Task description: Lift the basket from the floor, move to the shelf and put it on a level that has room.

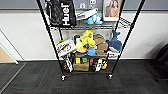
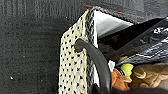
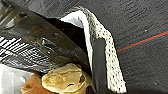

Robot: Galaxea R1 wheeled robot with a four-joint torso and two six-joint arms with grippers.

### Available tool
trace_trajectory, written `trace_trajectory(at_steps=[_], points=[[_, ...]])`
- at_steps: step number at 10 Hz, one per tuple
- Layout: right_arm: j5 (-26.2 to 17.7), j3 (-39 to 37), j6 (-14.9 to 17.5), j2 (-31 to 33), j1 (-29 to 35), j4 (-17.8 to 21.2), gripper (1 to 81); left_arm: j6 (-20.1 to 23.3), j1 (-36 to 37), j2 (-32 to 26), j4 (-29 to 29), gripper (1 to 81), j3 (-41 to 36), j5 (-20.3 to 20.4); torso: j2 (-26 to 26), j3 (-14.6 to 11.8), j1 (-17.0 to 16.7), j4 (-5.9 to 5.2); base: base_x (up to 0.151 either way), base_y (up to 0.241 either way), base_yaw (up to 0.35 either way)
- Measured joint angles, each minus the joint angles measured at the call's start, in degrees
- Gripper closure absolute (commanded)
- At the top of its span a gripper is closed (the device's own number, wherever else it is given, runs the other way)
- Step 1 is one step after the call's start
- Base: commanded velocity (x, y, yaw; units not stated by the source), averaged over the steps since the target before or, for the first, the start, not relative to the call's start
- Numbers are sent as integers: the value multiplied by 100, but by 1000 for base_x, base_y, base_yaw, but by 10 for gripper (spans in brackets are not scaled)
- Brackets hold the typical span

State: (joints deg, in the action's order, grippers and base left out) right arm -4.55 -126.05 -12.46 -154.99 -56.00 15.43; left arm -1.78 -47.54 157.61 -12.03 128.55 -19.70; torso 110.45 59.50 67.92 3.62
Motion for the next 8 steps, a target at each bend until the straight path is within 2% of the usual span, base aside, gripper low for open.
trace_trajectory(at_steps=[3,5,8], points=[[0,94,48,13,-4,-2,811,0,-111,-144,-6,811,-88,27,-579,-13,-372,4,0,0,0],[-11,150,67,2,-13,-4,811,-1,-177,-378,-12,811,-429,85,-896,-54,-573,4,0,0,0],[-104,433,65,204,-77,-9,811,-1,-364,-805,-48,811,-934,258,-1392,-511,-898,4,0,0,0]])
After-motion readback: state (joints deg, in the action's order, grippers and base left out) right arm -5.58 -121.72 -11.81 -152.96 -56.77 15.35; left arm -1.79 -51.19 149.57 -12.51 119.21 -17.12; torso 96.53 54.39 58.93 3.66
